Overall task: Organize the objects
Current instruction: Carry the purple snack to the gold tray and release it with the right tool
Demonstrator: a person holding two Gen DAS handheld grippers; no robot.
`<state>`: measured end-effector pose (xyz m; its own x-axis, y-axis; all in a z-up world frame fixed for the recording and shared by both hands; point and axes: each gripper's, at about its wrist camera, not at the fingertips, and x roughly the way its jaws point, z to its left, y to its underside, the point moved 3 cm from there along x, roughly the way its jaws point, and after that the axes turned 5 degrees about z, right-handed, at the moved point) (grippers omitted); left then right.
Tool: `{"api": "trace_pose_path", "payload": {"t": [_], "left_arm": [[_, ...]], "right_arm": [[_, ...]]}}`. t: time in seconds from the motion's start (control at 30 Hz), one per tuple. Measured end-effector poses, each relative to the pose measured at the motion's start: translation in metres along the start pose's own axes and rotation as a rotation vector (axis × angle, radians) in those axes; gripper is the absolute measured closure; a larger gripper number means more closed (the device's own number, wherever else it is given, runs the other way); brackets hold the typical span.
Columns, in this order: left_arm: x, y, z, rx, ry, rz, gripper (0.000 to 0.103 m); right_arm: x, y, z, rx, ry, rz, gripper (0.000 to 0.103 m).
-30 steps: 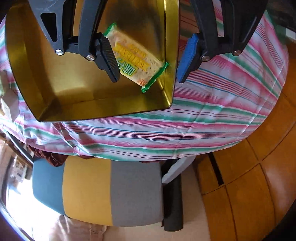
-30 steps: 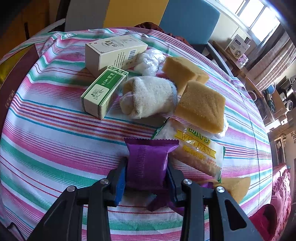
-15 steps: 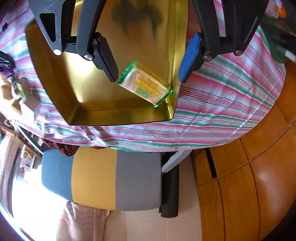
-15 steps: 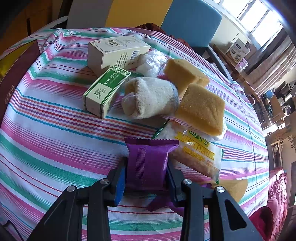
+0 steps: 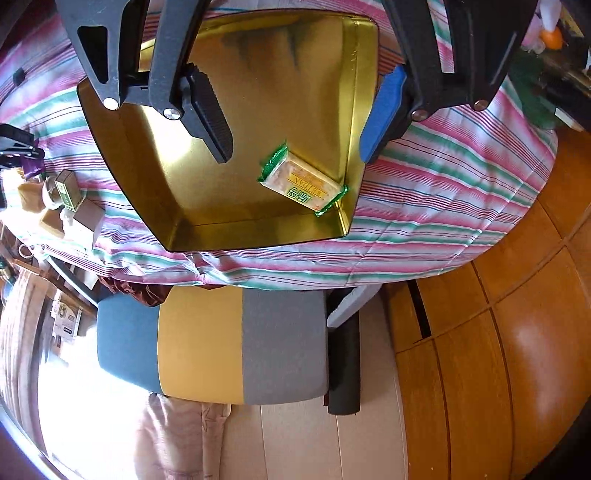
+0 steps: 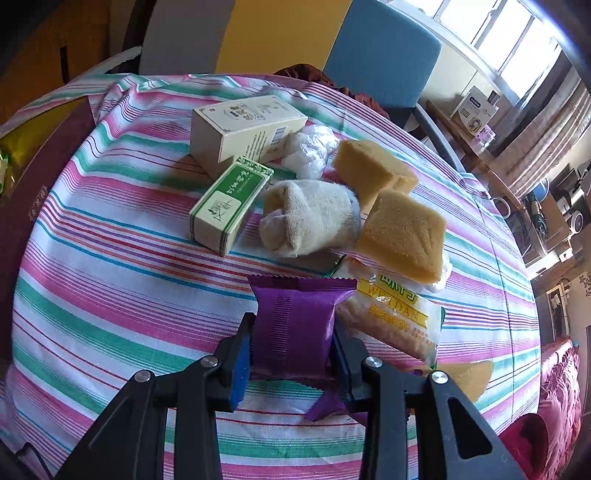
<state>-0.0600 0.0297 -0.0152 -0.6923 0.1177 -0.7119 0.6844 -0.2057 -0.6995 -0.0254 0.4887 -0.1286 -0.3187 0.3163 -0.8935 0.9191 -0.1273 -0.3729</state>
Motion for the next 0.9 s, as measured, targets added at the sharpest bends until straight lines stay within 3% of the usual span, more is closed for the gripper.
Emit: {"api": "trace_pose_path", "payload": {"t": [0.17, 0.27, 0.47, 0.67, 0.9], "left_arm": [[-0.006, 0.003, 0.006, -0.01, -0.002, -0.006, 0.03], [-0.008, 0.005, 0.011, -0.014, -0.006, -0.007, 0.03], [-0.009, 0.011, 0.021, -0.026, -0.014, -0.002, 0.03], [-0.009, 0.016, 0.032, -0.042, -0.02, 0.004, 0.03], [-0.008, 0.026, 0.066, -0.129, -0.046, 0.023, 0.028]], "right_arm": [[-0.024, -0.009, 0.02, 0.03, -0.072, -0.068, 0.066], [-0.068, 0.001, 0.063, 0.014, -0.117, -0.124, 0.066], [-0.126, -0.015, 0.136, -0.066, -0.24, -0.214, 0.066], [-0.156, -0.032, 0.21, -0.162, -0.37, -0.24, 0.066], [-0.161, -0.049, 0.307, -0.271, -0.496, -0.194, 0.066]]}}
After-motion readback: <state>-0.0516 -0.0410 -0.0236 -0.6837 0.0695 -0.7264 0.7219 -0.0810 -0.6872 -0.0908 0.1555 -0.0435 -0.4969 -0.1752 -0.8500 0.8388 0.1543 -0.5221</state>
